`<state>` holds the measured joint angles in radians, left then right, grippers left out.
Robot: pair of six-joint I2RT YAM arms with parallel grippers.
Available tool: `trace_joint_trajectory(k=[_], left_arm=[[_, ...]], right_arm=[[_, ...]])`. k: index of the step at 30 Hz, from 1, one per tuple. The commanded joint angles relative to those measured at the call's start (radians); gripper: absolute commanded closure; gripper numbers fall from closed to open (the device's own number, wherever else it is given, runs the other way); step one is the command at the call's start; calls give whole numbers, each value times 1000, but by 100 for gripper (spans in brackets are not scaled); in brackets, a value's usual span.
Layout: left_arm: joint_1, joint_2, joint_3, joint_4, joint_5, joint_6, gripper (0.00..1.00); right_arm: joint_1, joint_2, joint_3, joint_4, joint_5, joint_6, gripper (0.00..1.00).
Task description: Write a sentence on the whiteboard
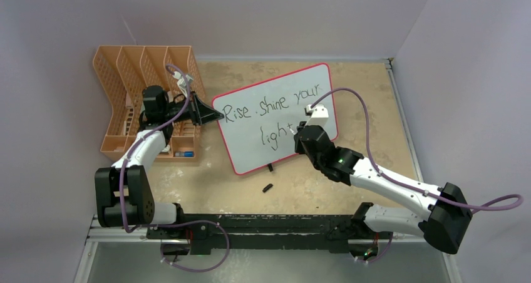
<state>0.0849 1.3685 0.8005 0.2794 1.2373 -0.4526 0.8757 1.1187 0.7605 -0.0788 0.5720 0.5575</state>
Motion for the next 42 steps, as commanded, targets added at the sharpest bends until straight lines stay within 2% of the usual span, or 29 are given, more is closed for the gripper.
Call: trace_joint_trajectory(k=[1,10,24,32,39,42], left_arm=[[12,0,21,12,-29,9,100],[12,2,21,12,-29,8,100],[12,2,20,14,-30,8,100],[15,4,23,5,-44,5,100],[15,-22,32,-18,-55,6,78],[15,-45,58,-95,-87,31,68]], right_arm=[[-5,-7,-10,-30,-23,28,100],[-5,1,-6,-55,-21,58,100],[-5,-21,7,-72,90,94,100],[-4,-120,-9,32,2,2,100],[-4,-195,-14,6,-10,-23,100],[-5,-232,-12,-3,-12,-23,100]])
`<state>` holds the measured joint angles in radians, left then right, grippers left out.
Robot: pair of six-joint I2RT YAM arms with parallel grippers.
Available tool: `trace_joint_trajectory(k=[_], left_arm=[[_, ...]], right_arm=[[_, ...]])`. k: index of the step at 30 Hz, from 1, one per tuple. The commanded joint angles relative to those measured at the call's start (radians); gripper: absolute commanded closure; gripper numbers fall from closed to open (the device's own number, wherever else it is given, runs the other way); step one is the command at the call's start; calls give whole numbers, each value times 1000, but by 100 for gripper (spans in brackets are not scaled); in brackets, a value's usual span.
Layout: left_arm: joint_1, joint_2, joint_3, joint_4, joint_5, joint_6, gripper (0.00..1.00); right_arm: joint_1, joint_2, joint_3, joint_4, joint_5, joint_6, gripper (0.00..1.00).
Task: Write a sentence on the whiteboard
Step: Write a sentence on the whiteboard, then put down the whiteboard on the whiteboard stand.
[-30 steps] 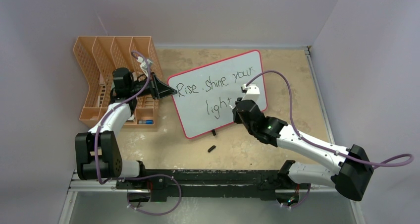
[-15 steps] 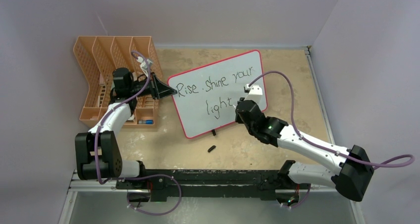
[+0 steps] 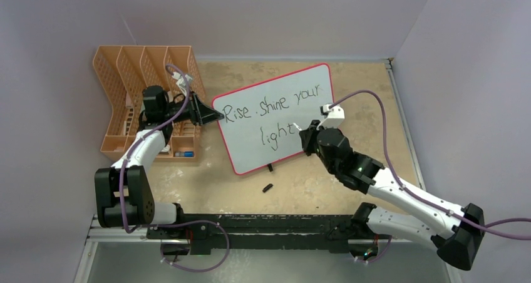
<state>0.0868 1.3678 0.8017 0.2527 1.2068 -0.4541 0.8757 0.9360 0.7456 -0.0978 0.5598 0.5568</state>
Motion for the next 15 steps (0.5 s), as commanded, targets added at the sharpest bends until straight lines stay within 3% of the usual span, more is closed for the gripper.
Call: trace_joint_trajectory(k=[1,7,13,15], left_arm=[[12,-56,65,-94,-81,45,65],[13,-152,98,-283,-254,121,52],[9,-262,146,-509,-449,95,46],[1,-294,162,-573,-492,94,35]], right_arm=[[-4,-60,3,13,-2,-24,100],[-5,-106,10,-10,-6,-28,100],[-5,-157,-8,-11,0,-32,100],[-4,-170,-16,-8,0,-29,100]])
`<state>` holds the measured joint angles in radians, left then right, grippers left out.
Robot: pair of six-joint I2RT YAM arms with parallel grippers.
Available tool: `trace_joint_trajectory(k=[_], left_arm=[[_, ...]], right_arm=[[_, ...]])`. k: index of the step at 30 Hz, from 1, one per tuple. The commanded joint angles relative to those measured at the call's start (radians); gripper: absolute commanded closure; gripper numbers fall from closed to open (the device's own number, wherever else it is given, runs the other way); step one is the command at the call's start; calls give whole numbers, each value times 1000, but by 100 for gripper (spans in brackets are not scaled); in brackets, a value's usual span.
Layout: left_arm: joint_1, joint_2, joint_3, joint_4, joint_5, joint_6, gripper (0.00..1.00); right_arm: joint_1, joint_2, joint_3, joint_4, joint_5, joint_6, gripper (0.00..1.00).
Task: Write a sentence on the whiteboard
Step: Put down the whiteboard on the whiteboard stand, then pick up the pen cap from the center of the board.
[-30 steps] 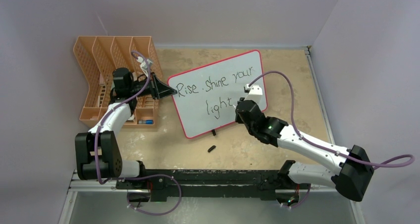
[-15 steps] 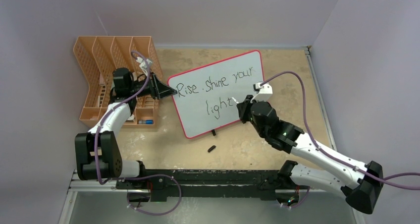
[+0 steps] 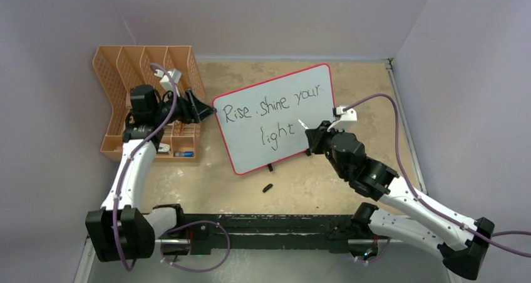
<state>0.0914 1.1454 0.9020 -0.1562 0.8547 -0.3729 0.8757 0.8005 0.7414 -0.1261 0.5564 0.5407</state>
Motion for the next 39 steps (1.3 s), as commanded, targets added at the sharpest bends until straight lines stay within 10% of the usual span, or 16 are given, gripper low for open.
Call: trace_joint_trajectory(k=[1,20,39], left_arm=[[-10,-84,73,-198,-156,16,34],[-585,-148,116,-513,-457,-27,27],[-1167,316,124,-401,-880,-111,45]], right_arm=[[-4,-37,-15,21,3,-12,100],[-4,-171,-90,57,64,18,100],[-4,-188,-145,84,109,31,100]])
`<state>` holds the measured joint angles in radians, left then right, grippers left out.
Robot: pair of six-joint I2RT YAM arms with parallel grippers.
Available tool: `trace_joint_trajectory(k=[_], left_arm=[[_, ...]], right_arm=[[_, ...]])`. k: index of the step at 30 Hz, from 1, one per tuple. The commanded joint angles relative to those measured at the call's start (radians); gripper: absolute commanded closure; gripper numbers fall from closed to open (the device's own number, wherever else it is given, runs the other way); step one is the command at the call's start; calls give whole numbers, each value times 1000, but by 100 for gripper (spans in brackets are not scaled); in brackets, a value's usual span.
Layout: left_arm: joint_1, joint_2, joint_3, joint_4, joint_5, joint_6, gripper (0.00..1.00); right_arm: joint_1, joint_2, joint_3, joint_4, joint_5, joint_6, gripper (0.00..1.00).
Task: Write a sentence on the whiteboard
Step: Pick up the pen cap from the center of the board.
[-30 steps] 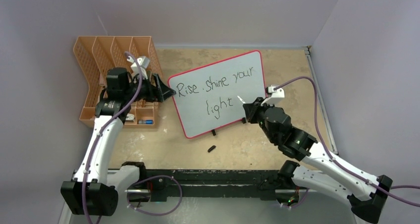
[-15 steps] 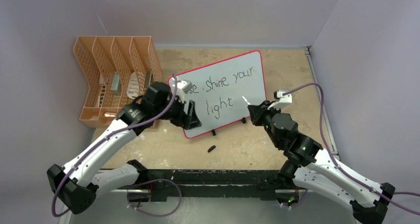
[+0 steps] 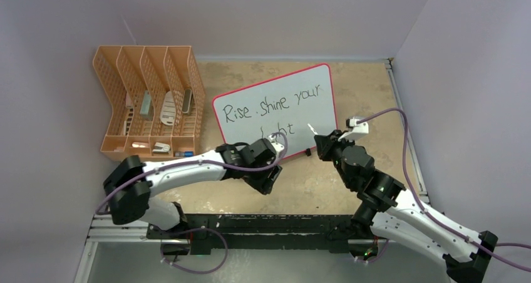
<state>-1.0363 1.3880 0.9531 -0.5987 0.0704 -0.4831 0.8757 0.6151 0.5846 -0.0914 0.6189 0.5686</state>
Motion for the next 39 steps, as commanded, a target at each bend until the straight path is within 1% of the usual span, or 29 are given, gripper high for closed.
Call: trace_joint_trajectory(k=[1,12,16,23,35,39], left_arm=[[-47,93,81,47,-100,5,47],[-54,248,128,102,-100,24,57],[-57,303,157,99,-96,33,65],[-60,338,165,74,-102,41,75],[-63,416,175,51,-129,47,81],[-68,401,171,49,-133,39,90]], right_arm=[[-4,-4,11,49,48,4,100],[-4,-5,11,52,54,5,100],[-4,-7,12,44,53,8,100],[-4,-8,6,52,52,11,100],[-4,-5,9,50,50,10,100],[-4,-3,11,55,47,8,100]])
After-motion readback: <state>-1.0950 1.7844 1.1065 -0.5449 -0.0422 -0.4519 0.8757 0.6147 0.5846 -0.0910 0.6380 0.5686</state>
